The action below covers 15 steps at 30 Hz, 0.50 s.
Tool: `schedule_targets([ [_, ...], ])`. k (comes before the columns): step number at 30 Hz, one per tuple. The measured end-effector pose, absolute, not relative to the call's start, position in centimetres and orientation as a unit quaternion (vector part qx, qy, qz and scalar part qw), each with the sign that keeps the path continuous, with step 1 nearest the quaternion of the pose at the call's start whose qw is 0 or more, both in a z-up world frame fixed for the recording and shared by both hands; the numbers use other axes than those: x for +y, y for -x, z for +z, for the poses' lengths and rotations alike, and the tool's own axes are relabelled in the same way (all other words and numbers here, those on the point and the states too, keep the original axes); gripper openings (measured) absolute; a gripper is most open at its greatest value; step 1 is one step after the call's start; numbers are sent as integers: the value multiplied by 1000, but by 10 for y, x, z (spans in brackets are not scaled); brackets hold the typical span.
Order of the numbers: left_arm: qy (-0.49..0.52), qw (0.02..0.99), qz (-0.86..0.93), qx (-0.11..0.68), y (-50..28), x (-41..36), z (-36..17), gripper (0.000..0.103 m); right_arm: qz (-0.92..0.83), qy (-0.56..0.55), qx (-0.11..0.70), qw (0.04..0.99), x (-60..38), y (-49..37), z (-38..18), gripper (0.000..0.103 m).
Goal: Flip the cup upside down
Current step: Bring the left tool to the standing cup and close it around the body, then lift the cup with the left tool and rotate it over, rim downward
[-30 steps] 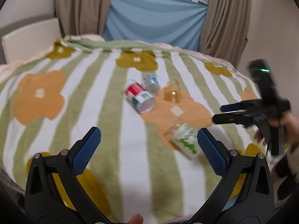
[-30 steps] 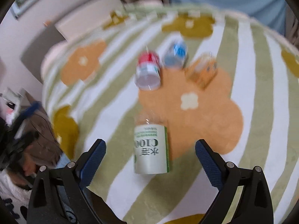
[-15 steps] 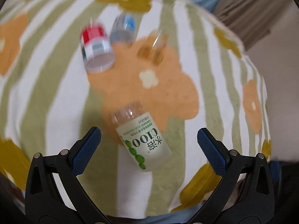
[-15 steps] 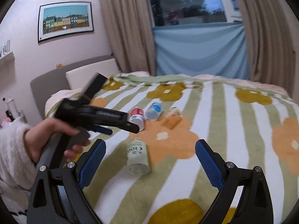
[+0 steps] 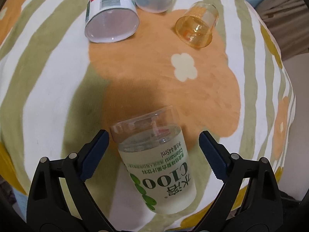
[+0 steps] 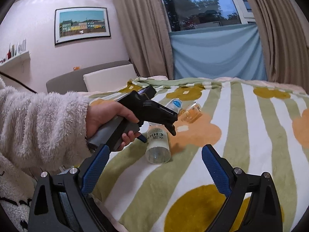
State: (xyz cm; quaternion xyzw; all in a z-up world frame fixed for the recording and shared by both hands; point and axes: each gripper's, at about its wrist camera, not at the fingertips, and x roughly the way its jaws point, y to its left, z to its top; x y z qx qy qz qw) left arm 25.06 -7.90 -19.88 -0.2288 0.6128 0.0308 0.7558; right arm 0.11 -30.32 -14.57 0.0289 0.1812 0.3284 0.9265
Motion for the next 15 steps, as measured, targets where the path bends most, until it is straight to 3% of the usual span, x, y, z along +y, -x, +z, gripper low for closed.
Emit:
schedule_targets([
  [2, 237, 748, 25, 620, -254, -79, -203, 77, 326, -38, 187, 926, -309, -5, -148, 96],
  [6, 234, 741, 19, 629, -256, -81, -206, 68, 325, -49, 193, 925, -314, -10, -151, 96],
  [15, 194, 775, -12, 602, -251, -87, -188, 64, 331, -51, 189, 923, -311, -10, -144, 96],
])
